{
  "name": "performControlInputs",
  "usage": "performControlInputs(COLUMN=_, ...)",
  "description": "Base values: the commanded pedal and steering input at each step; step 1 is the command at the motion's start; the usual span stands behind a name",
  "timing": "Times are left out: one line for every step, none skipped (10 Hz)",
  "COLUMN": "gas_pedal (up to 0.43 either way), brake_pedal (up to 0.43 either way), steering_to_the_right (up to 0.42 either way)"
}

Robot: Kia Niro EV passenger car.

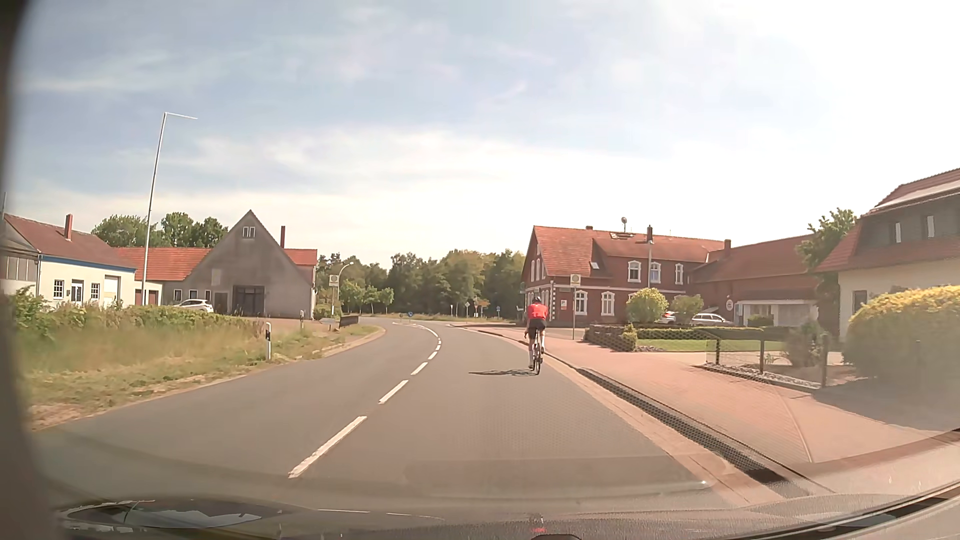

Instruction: Follow the waypoints while adhering to traffic rules and regulations

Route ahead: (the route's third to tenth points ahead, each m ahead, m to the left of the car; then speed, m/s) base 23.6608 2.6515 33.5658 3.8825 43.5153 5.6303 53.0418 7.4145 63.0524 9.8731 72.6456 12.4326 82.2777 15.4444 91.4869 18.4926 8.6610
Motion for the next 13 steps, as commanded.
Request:
performControlInputs(gas_pedal=0.118, brake_pedal=0.000, steering_to_the_right=-0.018)
performControlInputs(gas_pedal=0.118, brake_pedal=0.000, steering_to_the_right=-0.018)
performControlInputs(gas_pedal=0.130, brake_pedal=0.000, steering_to_the_right=-0.019)
performControlInputs(gas_pedal=0.130, brake_pedal=0.000, steering_to_the_right=-0.019)
performControlInputs(gas_pedal=0.130, brake_pedal=0.000, steering_to_the_right=-0.019)
performControlInputs(gas_pedal=0.130, brake_pedal=0.000, steering_to_the_right=-0.019)
performControlInputs(gas_pedal=0.130, brake_pedal=0.000, steering_to_the_right=-0.019)
performControlInputs(gas_pedal=0.130, brake_pedal=0.000, steering_to_the_right=-0.019)
performControlInputs(gas_pedal=0.130, brake_pedal=0.000, steering_to_the_right=-0.019)
performControlInputs(gas_pedal=0.130, brake_pedal=0.000, steering_to_the_right=-0.019)
performControlInputs(gas_pedal=0.130, brake_pedal=0.000, steering_to_the_right=-0.019)
performControlInputs(gas_pedal=0.130, brake_pedal=0.000, steering_to_the_right=-0.019)
performControlInputs(gas_pedal=0.138, brake_pedal=0.000, steering_to_the_right=-0.019)
